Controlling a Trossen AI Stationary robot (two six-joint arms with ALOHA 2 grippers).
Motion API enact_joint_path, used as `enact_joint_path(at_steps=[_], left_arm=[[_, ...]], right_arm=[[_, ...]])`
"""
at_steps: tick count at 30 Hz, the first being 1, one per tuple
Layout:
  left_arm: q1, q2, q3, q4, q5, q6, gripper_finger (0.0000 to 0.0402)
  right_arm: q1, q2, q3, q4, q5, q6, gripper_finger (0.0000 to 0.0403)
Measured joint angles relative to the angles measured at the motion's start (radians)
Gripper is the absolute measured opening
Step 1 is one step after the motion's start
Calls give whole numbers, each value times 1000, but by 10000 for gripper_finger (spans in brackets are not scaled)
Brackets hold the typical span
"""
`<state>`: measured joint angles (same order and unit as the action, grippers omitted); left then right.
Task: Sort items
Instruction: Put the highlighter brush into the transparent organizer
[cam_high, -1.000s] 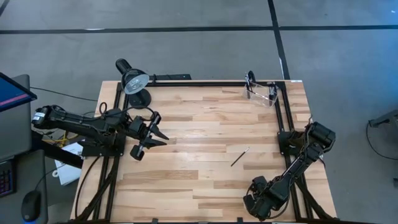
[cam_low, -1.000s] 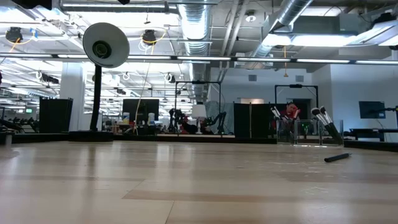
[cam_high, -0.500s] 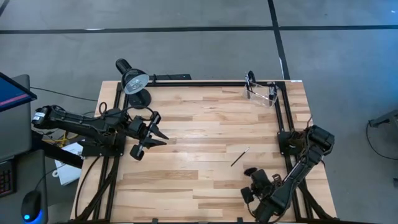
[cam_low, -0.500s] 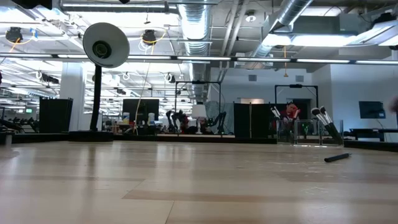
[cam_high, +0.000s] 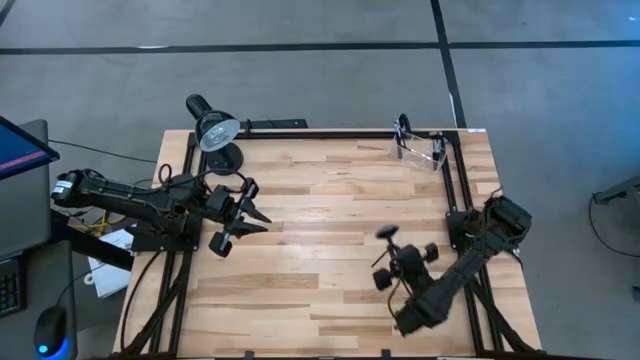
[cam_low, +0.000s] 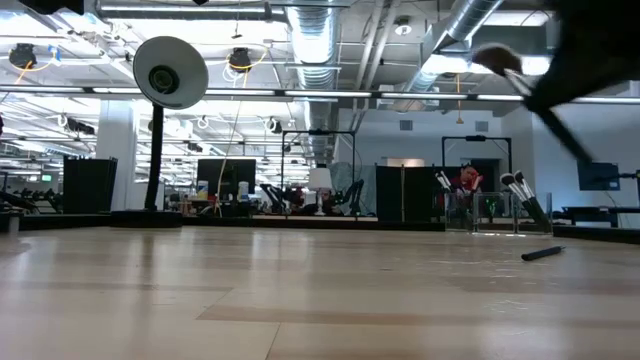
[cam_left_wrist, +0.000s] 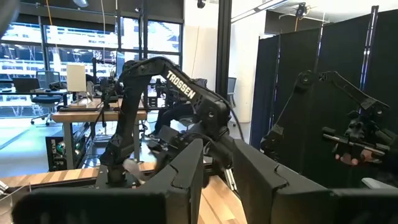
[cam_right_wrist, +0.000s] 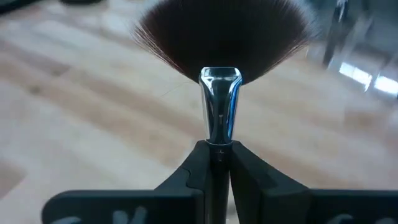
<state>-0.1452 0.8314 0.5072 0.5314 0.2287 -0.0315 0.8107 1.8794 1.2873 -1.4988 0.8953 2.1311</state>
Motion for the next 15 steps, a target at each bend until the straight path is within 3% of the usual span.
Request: enact_joint_path(at_steps=[5, 15], left_arm=[[0, 0, 0, 6, 0, 7, 83], [1, 0, 0, 13, -26, 56, 83]], right_arm=[[-159, -5, 0, 5, 79, -179, 32], [-511, -31, 1, 364, 107, -856, 30]])
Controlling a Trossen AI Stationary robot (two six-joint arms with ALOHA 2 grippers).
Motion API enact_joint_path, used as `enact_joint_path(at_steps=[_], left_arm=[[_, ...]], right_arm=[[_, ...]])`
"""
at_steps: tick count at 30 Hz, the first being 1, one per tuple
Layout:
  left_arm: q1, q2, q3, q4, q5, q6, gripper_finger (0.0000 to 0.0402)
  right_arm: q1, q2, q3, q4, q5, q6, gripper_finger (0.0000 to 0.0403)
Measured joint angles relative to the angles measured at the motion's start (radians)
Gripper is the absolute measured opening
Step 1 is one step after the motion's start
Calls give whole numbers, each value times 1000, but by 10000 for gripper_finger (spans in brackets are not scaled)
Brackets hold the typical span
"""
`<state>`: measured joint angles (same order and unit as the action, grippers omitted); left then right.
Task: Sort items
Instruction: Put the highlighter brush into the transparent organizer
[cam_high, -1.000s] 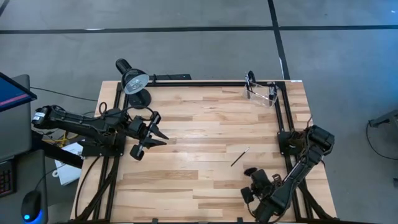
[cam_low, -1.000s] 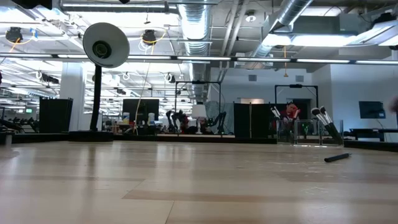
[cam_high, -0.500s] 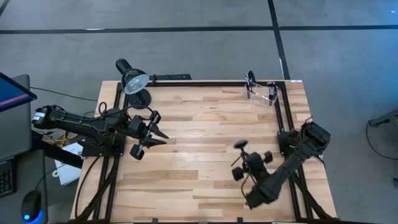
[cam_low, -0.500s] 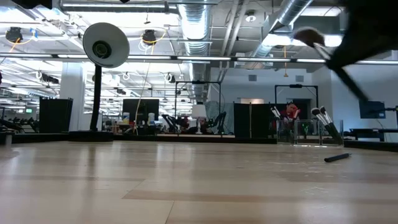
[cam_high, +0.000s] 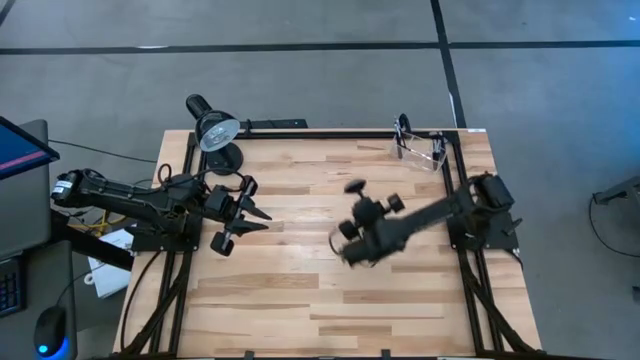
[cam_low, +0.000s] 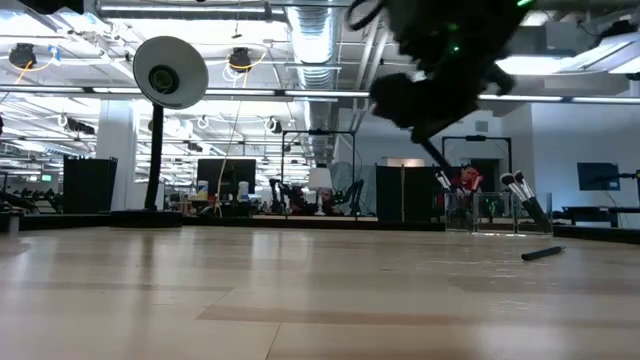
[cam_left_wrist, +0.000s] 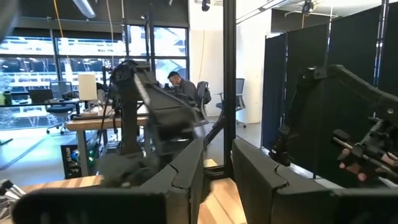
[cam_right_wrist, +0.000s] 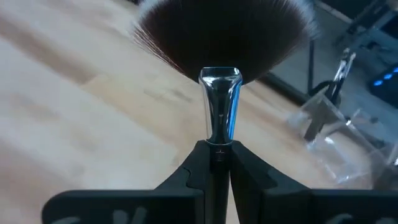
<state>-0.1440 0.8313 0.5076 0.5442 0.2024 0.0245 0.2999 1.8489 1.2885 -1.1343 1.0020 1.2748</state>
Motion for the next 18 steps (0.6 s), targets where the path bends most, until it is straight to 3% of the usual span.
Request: enact_joint_path(at_steps=[9, 13, 18], left_arm=[[6, 0, 0, 2, 0, 73, 83], [34, -1, 0, 7, 0, 84, 83], [93, -1, 0, 13, 0, 84, 83]], right_arm=[[-174, -153, -27, 7, 112, -193, 30], [-227, -301, -183, 158, 102, -312, 30], [-281, -539, -446, 486, 46, -516, 30]])
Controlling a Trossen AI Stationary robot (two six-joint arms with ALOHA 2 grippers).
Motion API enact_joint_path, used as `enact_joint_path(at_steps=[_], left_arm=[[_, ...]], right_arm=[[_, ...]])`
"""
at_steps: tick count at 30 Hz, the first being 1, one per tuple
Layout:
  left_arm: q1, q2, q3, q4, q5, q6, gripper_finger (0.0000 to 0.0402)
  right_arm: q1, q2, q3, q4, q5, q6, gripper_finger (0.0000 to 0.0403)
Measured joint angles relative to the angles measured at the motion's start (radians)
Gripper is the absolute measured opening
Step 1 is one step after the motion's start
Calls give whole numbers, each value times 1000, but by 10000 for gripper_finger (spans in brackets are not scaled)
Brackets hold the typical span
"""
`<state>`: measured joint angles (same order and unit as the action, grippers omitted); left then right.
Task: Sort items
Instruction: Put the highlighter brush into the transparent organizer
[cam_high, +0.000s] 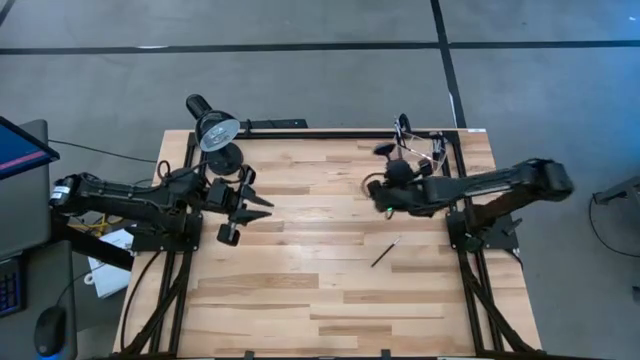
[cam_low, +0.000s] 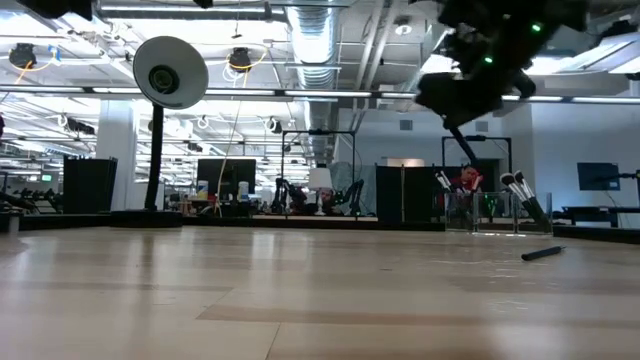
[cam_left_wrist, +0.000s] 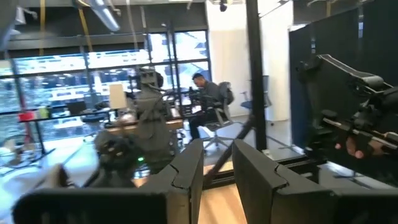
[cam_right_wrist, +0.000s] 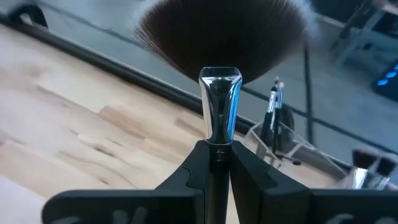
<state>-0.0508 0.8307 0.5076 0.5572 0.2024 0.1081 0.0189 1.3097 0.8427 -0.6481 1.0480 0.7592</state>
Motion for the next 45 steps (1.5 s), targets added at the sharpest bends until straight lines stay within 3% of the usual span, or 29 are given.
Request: enact_joint_path(at_steps=[6, 13, 22, 30, 38, 45], left_arm=[[98, 0, 0, 7, 0, 24, 83], [236, 6, 0, 31, 0, 26, 83], [347, 142, 1, 167, 0, 26, 83], [352, 327, 1, 248, -18, 10, 83], [349, 405, 1, 360, -48, -61, 83], [349, 407, 1, 422, -52, -64, 83]], right_arm=[[-45, -240, -254, 249, 20, -125, 30], [-47, -462, -392, 292, 33, -209, 31], [22, -697, -441, 290, 35, -354, 35], [52, -862, -473, 219, 141, -449, 34], [-60, -1018, -541, 436, 65, -635, 38], [-193, -1017, -540, 465, 55, -689, 35]])
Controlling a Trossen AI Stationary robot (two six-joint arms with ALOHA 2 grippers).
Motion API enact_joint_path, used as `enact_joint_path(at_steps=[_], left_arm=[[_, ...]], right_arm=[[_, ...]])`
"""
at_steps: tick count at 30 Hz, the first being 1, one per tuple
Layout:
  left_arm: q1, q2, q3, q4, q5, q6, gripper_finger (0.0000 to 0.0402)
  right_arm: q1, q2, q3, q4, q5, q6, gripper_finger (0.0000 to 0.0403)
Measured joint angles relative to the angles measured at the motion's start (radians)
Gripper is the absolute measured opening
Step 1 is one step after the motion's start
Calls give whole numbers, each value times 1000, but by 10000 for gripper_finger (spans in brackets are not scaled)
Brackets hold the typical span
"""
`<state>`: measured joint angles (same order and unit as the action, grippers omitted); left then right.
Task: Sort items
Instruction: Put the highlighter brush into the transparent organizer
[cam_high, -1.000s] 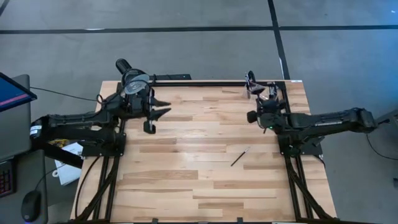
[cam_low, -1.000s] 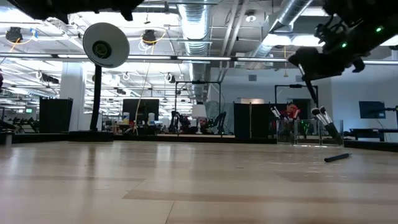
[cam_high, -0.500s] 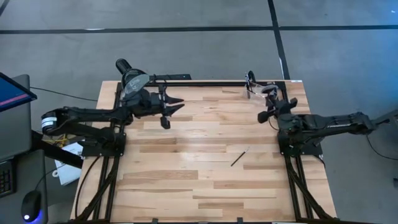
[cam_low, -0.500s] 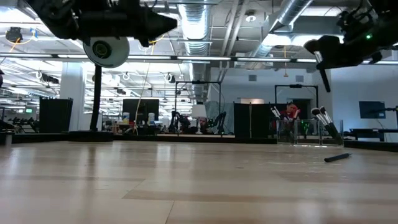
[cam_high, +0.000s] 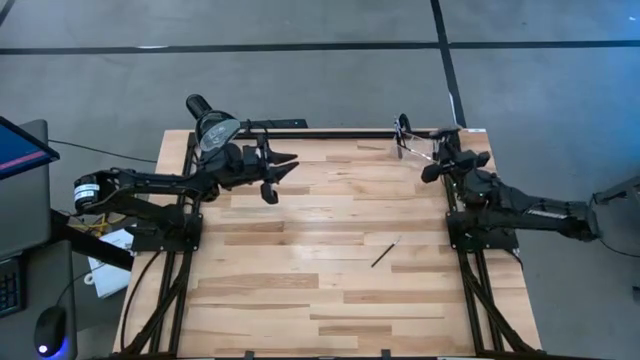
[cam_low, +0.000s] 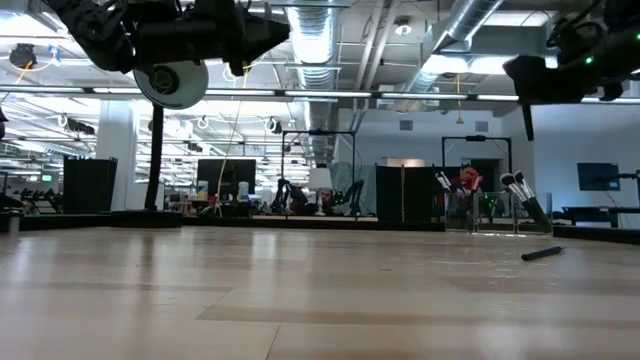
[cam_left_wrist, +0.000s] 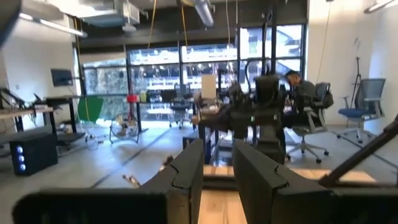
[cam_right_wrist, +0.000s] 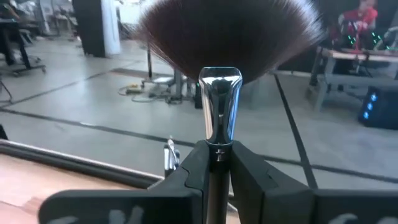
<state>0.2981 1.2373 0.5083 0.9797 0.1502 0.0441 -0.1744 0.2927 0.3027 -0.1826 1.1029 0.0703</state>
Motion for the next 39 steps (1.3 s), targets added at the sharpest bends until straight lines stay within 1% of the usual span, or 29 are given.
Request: enact_joint_path(at_steps=[3, 6, 10, 12, 23, 30, 33, 39], left_arm=[[0, 0, 0, 49, 0, 1, 83], [0, 0, 0, 85, 0, 3, 83], [1, 0, 0, 97, -1, 46, 83], [2, 0, 0, 97, -1, 61, 83], [25, 0, 2, 108, -1, 64, 83], [23, 0, 2, 108, 0, 64, 83], [23, 0, 2, 108, 0, 64, 83], [23, 0, 2, 110, 0, 64, 83]], right_arm=[[-63, 21, 0, -8, -51, 26, 39], [-123, 42, -29, 27, -73, 27, 39], [-207, 46, -132, 164, -126, -18, 36], [-243, 46, -163, 205, -134, -43, 37], [-354, 46, -215, 222, -142, -45, 39], [-427, 46, -216, 228, -218, -42, 38], [-456, 49, -216, 217, -271, -8, 37], [-512, 49, -216, 218, -312, 0, 42]])
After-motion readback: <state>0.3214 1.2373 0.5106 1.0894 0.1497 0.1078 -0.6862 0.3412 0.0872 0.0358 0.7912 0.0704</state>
